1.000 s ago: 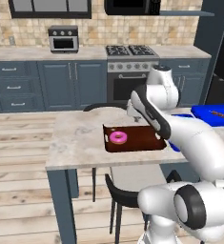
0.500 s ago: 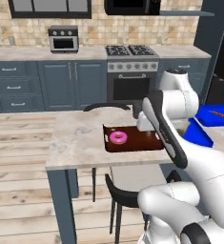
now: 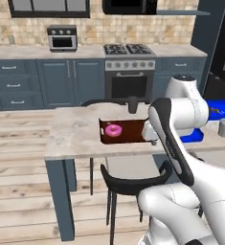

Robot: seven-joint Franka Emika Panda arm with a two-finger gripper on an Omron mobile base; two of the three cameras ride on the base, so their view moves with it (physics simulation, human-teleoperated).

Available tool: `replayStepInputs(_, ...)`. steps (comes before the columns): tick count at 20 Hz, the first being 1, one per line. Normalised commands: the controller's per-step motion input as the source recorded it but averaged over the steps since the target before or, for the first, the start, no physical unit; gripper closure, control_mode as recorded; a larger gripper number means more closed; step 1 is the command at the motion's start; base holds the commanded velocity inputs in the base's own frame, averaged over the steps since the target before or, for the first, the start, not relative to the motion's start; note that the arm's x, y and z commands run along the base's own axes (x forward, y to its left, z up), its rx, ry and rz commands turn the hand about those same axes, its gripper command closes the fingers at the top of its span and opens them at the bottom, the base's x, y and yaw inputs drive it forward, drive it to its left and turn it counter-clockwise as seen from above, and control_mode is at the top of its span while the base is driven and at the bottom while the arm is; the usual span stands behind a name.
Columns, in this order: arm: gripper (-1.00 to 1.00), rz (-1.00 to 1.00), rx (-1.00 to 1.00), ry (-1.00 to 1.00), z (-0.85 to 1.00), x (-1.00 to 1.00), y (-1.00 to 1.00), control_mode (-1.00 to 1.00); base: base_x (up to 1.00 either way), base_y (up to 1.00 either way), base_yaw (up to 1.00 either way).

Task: Take the donuts from the fridge and place them on the empty tray on the dining counter.

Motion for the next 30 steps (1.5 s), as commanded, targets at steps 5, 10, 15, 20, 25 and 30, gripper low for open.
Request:
replayStepInputs(5, -1.0, 0.0, 0.0, 0.0, 0.0, 0.0, 0.0, 1.0, -0.76, -1.0, -0.13)
replayStepInputs(10, -1.0, 0.0, 0.0, 0.0, 0.0, 0.0, 0.0, 1.0, -0.09, -1.0, -0.08)
replayStepInputs(15, -1.0, 0.0, 0.0, 0.0, 0.0, 0.0, 0.0, 1.0, 0.0, -1.0, -0.02)
replayStepInputs(20, -1.0, 0.0, 0.0, 0.0, 0.0, 0.0, 0.0, 1.0, 0.02, -1.0, -0.02)
replayStepInputs(25, -1.0, 0.0, 0.0, 0.0, 0.0, 0.0, 0.0, 1.0, 0.21, -1.0, -0.03)
replayStepInputs(30, -1.0, 0.0, 0.0, 0.0, 0.0, 0.0, 0.0, 1.0, 0.37, -1.0, -0.03)
